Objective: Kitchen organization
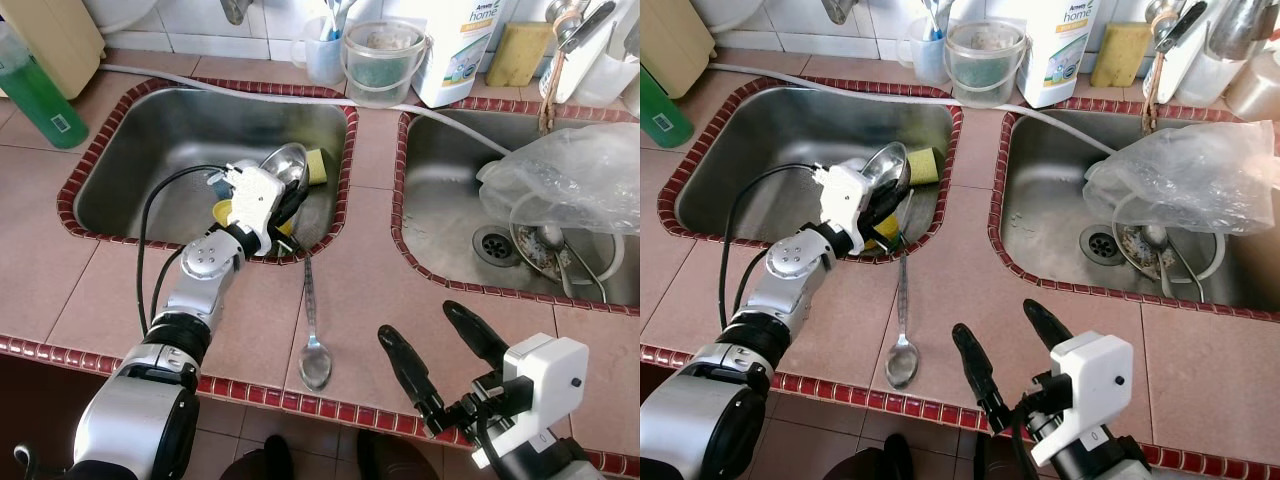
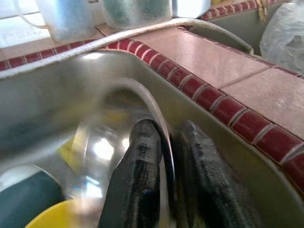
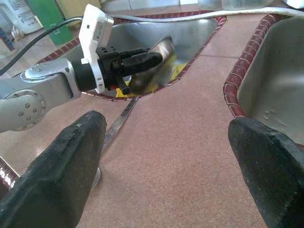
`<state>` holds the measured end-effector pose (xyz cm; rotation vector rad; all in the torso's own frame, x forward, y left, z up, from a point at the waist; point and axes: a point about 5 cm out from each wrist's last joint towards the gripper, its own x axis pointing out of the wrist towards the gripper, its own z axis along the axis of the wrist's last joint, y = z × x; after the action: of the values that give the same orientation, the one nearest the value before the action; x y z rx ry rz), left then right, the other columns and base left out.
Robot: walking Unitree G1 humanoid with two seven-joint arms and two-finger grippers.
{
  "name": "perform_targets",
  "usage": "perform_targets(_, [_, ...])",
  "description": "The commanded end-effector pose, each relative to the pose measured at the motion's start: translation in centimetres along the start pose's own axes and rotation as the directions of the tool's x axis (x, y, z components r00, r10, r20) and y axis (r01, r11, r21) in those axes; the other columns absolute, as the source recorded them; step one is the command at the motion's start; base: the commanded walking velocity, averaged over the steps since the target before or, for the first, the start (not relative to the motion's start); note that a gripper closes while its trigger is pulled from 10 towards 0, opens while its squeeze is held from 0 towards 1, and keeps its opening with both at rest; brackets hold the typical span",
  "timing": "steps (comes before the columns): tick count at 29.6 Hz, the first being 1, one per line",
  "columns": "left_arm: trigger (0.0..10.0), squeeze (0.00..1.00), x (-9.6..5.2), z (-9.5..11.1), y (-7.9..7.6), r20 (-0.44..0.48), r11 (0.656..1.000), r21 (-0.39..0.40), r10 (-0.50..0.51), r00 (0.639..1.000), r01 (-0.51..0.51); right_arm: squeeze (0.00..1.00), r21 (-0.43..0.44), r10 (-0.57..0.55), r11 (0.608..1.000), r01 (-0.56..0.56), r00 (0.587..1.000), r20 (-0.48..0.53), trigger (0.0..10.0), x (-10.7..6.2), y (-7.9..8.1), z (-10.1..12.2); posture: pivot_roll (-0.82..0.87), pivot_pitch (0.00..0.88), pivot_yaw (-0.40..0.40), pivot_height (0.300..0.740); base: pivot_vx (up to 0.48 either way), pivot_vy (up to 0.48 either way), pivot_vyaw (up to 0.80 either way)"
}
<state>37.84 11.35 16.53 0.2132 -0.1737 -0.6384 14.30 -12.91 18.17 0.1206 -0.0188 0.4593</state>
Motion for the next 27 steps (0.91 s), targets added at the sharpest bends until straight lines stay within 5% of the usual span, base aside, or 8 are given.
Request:
perform_targets(1, [10.0,1.00,-0.2,0.0,0.3,-0.001,1.000,-0.009,-0.006,1.000,0.006,0.00,0.007,0.021,1.000,-0.021,1.000,-0.002,10.0,-0.2,0.3,0.2,-0.38,0.262,0.058,0.740,0.000,0.000,0.00])
perform_targets(16, [10.0,1.00,-0.3,0.6,0.8,0.030,1.000,-0.001,-0.001,1.000,0.001,0.00,0.002,0.026,1.000,-0.026,1.000,0.008,10.0,0.4,0.0,0.0,-0.35,0.248,0.061,0.740,0.000,0.000,0.00])
perform_targets(27, [10.0,1.00,-0.9,1.5,1.0,0.102,0.999,-0.026,0.042,0.994,-0.040,0.00,-0.011,-0.004,1.000,0.005,0.997,0.073,10.0,2.7,-0.9,-0.2,-0.30,0.204,0.070,0.740,0.000,0.000,0.00])
